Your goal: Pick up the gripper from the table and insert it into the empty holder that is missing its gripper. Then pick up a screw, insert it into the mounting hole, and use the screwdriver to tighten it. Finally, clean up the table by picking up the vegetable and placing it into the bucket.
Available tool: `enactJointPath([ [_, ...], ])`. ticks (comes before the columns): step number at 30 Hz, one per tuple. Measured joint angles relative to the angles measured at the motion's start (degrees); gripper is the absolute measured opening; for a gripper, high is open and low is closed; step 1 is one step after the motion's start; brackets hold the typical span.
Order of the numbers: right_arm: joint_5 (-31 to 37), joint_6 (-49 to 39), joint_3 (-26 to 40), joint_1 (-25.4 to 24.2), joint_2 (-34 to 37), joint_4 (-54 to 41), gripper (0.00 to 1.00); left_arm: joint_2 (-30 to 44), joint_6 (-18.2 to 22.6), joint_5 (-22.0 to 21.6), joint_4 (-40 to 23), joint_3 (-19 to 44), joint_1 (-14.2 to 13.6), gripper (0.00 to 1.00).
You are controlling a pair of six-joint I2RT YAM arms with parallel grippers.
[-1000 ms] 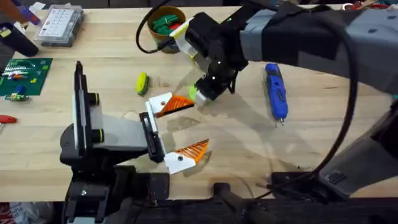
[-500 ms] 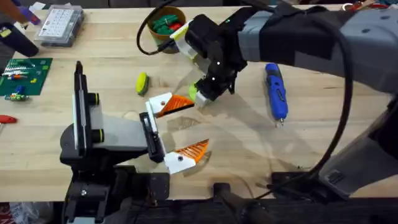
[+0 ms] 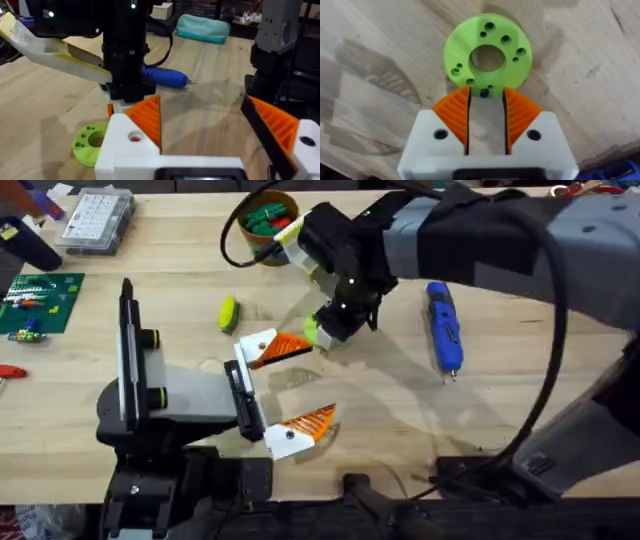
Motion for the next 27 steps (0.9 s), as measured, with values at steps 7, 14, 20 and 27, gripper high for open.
enactJointPath([
  [7,0.0,0.0,0.0,0.0,0.0,0.3,0.318,0.0,0.0,0.0,0.0,0.0,0.0,0.987],
  [14,-0.3,0.0,0.0,0.0,0.0,0.7,0.020,0.0,0.0,0.0,0.0,0.0,0.0,0.987],
  [20,-0.5,0.0,0.0,0.0,0.0,0.8,0.004,0.0,0.0,0.0,0.0,0.0,0.0,0.987],
  [27,-0.5,0.0,0.0,0.0,0.0,1.2,0.004,0.0,0.0,0.0,0.0,0.0,0.0,0.986],
])
